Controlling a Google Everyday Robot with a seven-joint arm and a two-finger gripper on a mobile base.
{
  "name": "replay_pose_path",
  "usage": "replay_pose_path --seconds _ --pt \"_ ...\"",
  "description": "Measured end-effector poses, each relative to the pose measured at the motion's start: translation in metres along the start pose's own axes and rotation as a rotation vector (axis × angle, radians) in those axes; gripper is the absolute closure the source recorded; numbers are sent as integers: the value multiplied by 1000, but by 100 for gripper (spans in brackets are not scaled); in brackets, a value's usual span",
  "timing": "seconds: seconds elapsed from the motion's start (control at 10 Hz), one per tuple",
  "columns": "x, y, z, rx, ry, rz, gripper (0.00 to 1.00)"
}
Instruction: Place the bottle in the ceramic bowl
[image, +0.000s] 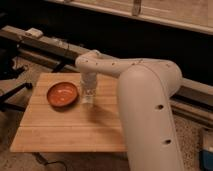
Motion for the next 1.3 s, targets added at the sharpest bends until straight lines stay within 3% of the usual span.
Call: replay_pose_path --seconds 0.2,0.7,1.0,1.3 --pt "-10 27 -8 -17 -9 -85 100" --pt "-29 102 1 -60 10 -298 100" --pt "-36 124 3 -65 6 -370 100" --pt "-50 161 15 -73 -7 -442 99"
